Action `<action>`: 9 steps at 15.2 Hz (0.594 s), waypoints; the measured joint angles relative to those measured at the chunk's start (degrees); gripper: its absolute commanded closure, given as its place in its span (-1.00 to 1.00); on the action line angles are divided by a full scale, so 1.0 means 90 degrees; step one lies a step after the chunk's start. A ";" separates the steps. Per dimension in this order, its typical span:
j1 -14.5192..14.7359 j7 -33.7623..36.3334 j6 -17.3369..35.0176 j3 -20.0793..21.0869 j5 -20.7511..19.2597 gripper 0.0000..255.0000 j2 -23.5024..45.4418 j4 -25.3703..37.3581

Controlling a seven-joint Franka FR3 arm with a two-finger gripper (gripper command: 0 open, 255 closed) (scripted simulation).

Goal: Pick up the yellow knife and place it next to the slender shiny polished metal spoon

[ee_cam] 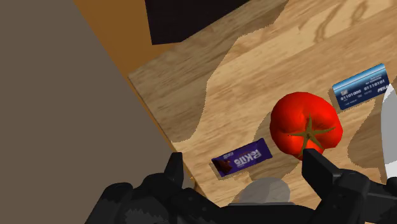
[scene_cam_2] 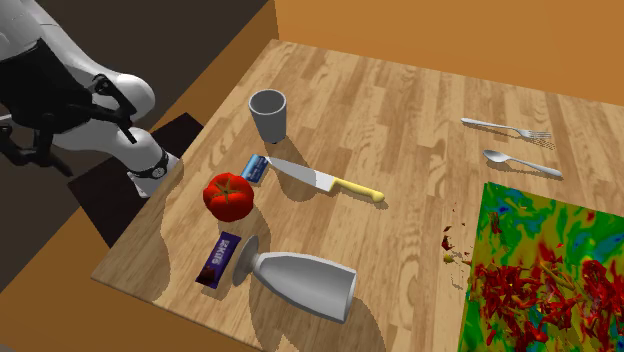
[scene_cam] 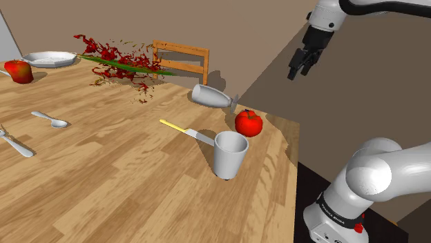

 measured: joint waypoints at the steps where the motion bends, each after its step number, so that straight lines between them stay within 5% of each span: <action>1: 0.0000 0.0000 0.0000 0.0000 0.0000 -1.00 0.0000 0.0000; 9: 0.0406 0.0173 0.1653 0.0250 0.0480 -1.00 0.0105 -0.1072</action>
